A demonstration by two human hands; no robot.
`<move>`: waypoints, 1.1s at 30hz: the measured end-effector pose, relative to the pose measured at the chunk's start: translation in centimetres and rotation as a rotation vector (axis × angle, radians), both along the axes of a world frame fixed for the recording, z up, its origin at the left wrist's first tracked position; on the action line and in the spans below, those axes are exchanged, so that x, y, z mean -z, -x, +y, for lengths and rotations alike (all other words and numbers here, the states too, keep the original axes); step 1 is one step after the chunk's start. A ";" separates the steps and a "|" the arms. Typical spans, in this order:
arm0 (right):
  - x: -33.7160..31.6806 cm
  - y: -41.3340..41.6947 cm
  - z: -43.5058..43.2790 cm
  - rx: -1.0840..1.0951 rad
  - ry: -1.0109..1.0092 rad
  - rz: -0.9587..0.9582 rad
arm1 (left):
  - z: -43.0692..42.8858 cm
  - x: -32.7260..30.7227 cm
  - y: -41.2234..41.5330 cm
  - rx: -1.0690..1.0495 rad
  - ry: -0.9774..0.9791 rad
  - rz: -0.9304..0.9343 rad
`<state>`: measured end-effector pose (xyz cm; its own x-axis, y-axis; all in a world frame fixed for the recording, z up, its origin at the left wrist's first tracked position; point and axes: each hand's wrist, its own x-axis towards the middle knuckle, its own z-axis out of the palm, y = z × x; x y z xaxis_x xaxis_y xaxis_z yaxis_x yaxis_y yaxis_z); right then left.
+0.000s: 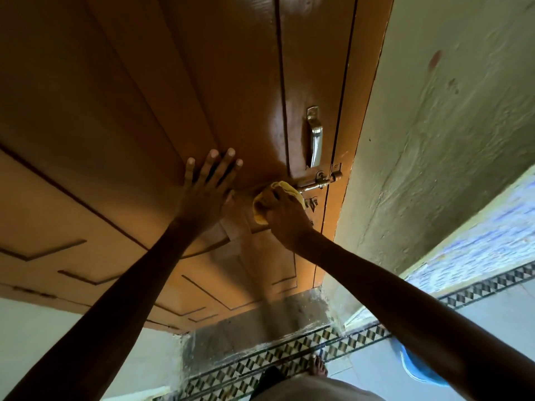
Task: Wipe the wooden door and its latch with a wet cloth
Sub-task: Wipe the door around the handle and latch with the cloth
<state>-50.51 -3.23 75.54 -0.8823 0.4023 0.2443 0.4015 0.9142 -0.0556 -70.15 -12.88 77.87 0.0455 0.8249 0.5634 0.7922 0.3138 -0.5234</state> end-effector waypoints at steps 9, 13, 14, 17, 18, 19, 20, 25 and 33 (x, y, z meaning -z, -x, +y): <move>0.7 2.0 -1.2 -0.038 -0.138 0.052 | -0.2 0.2 -0.2 -0.016 0.012 -0.017; 0.9 2.6 -0.5 0.032 -0.142 0.015 | -0.8 0.3 0.5 0.032 0.029 0.030; 1.0 2.7 -0.3 0.027 -0.158 0.029 | -0.8 0.3 0.7 0.036 0.031 0.036; 0.8 2.1 -0.4 0.020 -0.167 0.037 | -0.6 0.5 1.0 0.023 0.020 0.068; 0.8 1.7 -0.3 0.019 -0.170 0.058 | -0.5 0.6 1.0 0.022 0.027 0.065; 0.8 1.1 -0.4 0.036 -0.153 0.081 | -0.5 0.6 1.0 0.022 0.036 0.060; 1.4 0.5 -0.4 0.062 -0.140 0.127 | -0.6 0.6 0.9 0.020 0.041 0.053; 3.4 -4.0 -0.1 0.340 0.427 0.509 | -0.7 0.7 -1.2 0.058 -0.019 -0.105; -0.1 -2.3 2.2 1.013 1.420 1.103 | 2.0 3.4 -3.6 0.181 0.218 -0.252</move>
